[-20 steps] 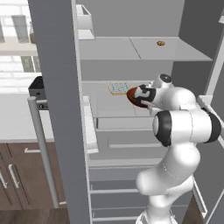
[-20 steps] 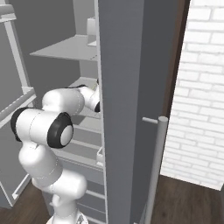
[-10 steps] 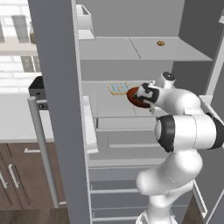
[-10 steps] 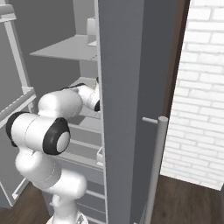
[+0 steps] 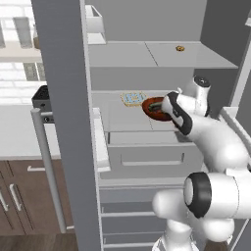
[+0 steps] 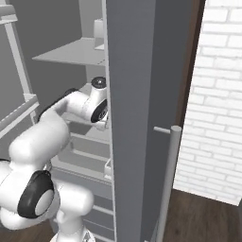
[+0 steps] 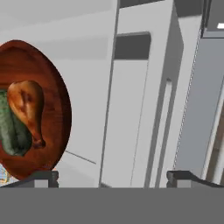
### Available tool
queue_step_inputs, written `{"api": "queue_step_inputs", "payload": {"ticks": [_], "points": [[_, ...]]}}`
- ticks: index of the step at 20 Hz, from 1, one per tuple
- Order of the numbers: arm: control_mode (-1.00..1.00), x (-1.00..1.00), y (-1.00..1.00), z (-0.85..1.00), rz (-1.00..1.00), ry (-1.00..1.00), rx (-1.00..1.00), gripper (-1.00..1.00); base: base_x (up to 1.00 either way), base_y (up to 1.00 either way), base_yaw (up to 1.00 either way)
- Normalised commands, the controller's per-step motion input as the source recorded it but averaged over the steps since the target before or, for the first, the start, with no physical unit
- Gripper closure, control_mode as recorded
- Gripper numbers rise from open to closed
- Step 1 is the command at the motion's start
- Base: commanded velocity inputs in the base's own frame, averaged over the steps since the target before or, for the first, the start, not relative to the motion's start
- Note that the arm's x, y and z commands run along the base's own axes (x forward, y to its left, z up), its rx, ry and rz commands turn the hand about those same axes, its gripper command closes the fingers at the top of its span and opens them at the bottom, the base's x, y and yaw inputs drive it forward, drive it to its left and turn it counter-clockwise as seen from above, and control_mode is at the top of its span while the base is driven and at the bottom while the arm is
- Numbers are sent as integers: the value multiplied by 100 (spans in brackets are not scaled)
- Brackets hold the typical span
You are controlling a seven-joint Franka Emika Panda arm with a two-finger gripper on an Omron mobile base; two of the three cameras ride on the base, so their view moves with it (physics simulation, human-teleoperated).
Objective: Pick the chicken drumstick and cucumber from their plates and place them in the bowl. Then put the bowl in the fridge.
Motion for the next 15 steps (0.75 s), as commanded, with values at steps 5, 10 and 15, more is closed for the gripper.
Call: {"api": "queue_step_inputs", "payload": {"ticks": [5,10,15], "points": [[-100,-100,56,43,23,0,-18,-100,0,0,0],[-100,-100,41,21,34,-4,-28,-100,0,0,0],[-100,-100,11,7,41,-10,-30,-100,0,0,0]]}}
